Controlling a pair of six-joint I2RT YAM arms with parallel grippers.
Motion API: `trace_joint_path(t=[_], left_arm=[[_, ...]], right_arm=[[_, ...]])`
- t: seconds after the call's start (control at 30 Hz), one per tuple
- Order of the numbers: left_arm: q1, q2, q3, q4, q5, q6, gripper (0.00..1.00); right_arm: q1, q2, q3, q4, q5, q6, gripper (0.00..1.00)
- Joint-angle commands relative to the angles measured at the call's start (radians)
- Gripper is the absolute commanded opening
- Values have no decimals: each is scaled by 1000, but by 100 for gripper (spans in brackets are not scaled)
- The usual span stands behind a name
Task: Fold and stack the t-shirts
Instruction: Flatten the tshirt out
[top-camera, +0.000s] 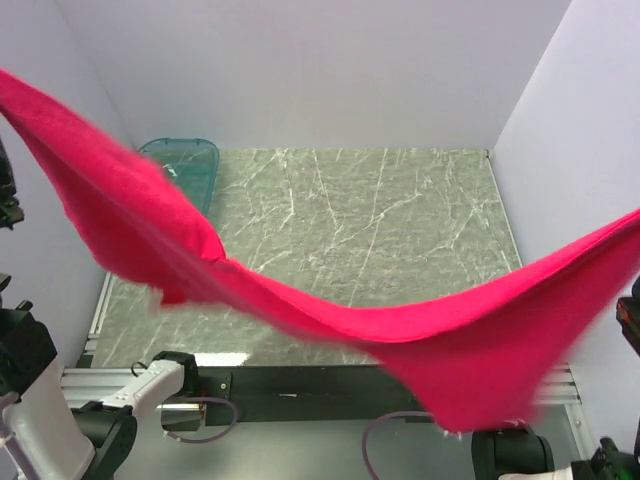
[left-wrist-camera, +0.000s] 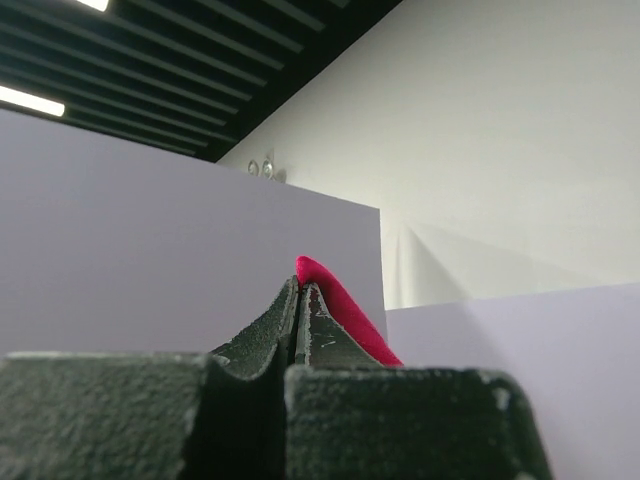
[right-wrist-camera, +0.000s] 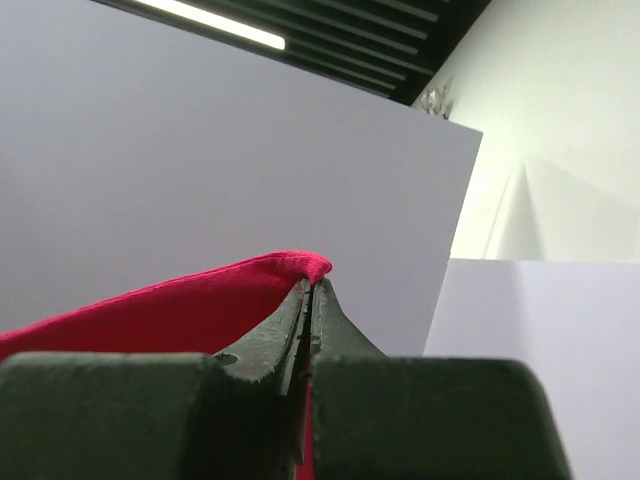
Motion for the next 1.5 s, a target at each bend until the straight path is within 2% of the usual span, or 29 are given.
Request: trace_joint_path(t=[0.0,0.23,0.27,0.43,0.47,0.5,0.6,0.7,0.73,0.77,0.8,0.83,0.87,0.9,0.97,1.17,1.3,1.47], left_arm=[[-9,16,-24,-23,-44,-1,1],[-12,13,-206,-12,-100,40,1],[-12,17,-235,-6,-101,40,1],[-12,71,-521,106,-94,16,1],[-12,85,-567,129,-88,11,1],[-12,123,-660,161,-85,7,1],[-12,239,-804,252,-65,-12,1],[-12,435,-843,296,-58,-24,1],[-13,498,-826,283,-67,-32,1],[-12,627,-797,226,-83,-39,1],[-12,692,-726,196,-93,-41,0],[-13,756,-678,159,-105,-39,1],[-13,880,-627,78,-110,-44,1],[-13,936,-525,44,-116,-44,1],[-13,1070,-396,-34,-117,-52,1],[-13,1226,-219,-108,-168,-65,1],[-4,1251,-173,-147,-209,-56,1],[10,1214,-179,-98,-231,-36,1]], right_arm=[[-3,31,-89,7,50,5,0],[-4,-19,-439,43,-19,0,0],[-3,-26,-545,58,-37,3,0],[-3,-37,-869,116,-123,0,0],[-4,-37,-985,154,-148,-6,0],[-3,-32,-1043,177,-154,0,0],[-3,10,-1273,320,-166,-5,0],[-1,145,-1419,473,-171,-18,0],[2,264,-1424,490,-177,-32,0],[3,332,-1396,503,-173,-37,0],[5,403,-1369,500,-160,-34,0],[9,541,-1334,489,-139,-34,0],[9,604,-1253,459,-128,-31,0],[8,709,-1214,448,-122,-22,0],[12,789,-1116,416,-81,-20,0],[22,975,-932,351,-50,-8,0],[26,1041,-855,325,-53,8,0],[37,1075,-767,307,-57,29,0]])
